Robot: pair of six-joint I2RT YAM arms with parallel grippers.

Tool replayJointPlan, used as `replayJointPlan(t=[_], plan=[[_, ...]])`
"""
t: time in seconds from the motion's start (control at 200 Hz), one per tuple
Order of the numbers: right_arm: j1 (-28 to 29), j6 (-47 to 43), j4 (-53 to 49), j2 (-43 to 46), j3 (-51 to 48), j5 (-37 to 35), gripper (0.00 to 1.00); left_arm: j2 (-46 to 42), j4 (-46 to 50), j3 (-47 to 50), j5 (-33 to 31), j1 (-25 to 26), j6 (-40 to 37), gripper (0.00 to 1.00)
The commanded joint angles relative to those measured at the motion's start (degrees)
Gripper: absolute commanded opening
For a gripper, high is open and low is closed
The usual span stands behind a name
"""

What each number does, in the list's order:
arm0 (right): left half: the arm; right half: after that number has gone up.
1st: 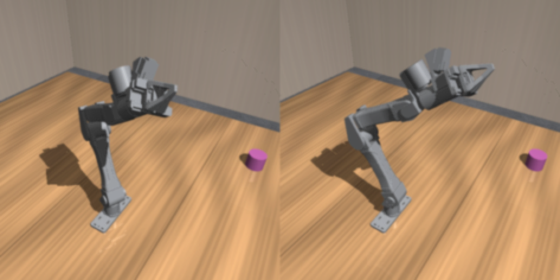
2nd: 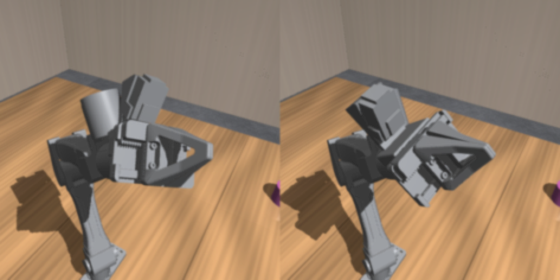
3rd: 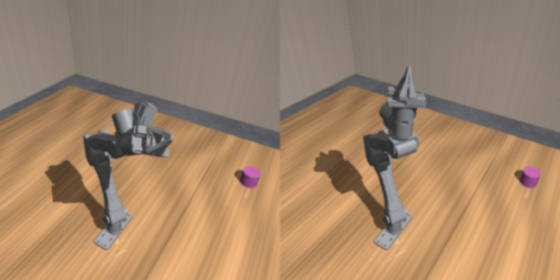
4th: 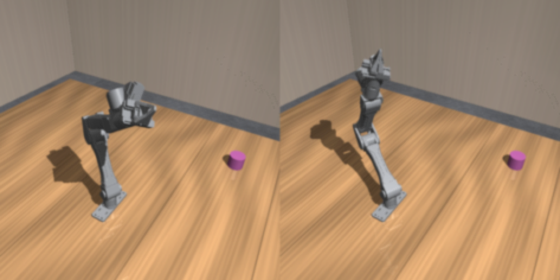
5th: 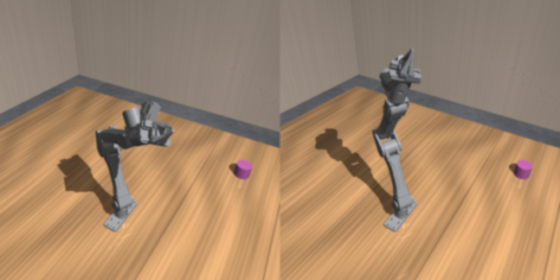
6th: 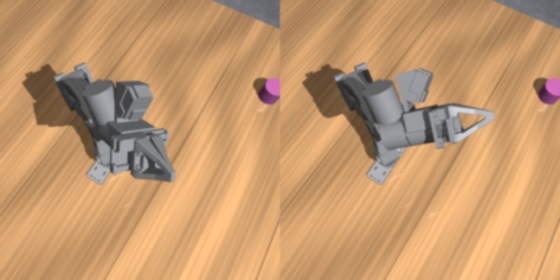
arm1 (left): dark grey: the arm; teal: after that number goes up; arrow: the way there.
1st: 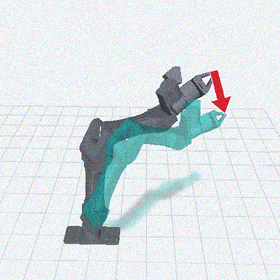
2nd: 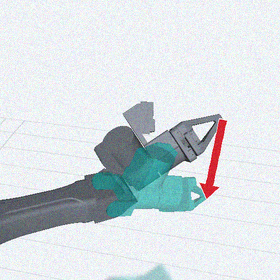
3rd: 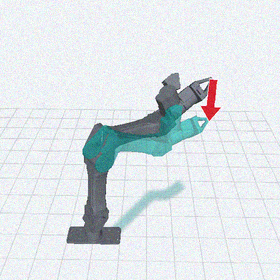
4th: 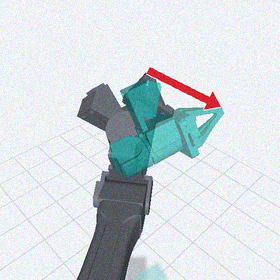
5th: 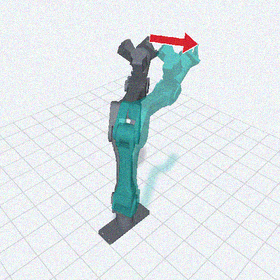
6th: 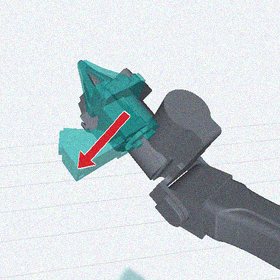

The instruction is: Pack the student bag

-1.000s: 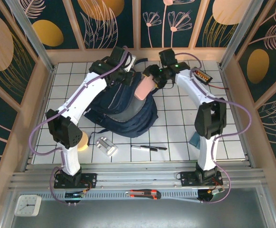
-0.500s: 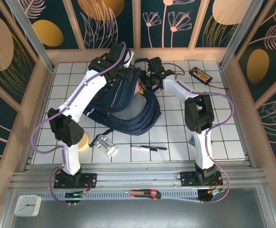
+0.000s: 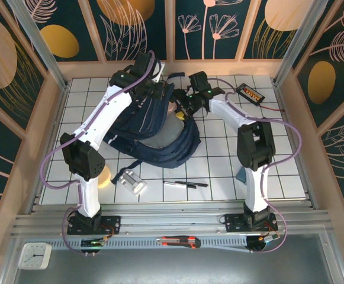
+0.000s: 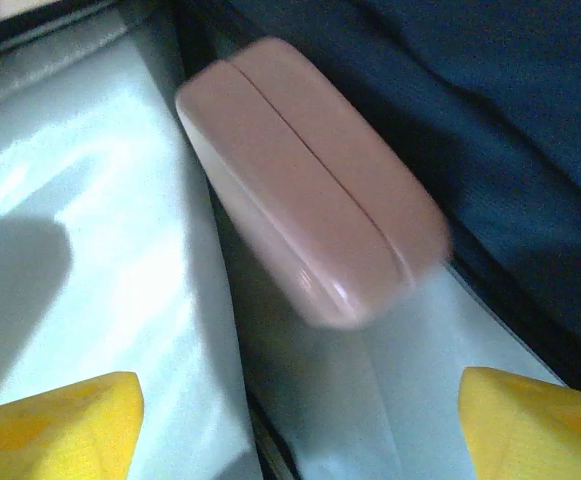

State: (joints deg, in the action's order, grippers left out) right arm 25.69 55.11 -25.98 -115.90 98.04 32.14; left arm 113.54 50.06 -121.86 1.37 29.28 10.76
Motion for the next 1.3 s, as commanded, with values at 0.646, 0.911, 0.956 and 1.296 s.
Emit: replayJointPlan(t=[0.646, 0.911, 0.956, 1.296], plan=[[-6.48, -11.50, 6.26, 6.90, -9.09, 5.87, 0.00, -2.27, -7.38, -0.33, 4.82, -0.74, 0.84, 0.00], [-3.36, -10.10, 6.46, -7.05, 4.65, 4.90, 0.00, -2.36, -7.79, -0.18, 5.85, -0.74, 1.25, 0.00], [-2.58, -10.06, 6.17, -8.81, 6.01, 4.99, 0.00, -2.35, -7.87, -0.13, 5.97, -0.76, 1.30, 0.00], [3.04, -10.99, 1.63, -16.31, 16.45, 7.37, 0.00, -1.07, -8.13, -1.08, 6.77, -0.78, 1.45, 0.00]])
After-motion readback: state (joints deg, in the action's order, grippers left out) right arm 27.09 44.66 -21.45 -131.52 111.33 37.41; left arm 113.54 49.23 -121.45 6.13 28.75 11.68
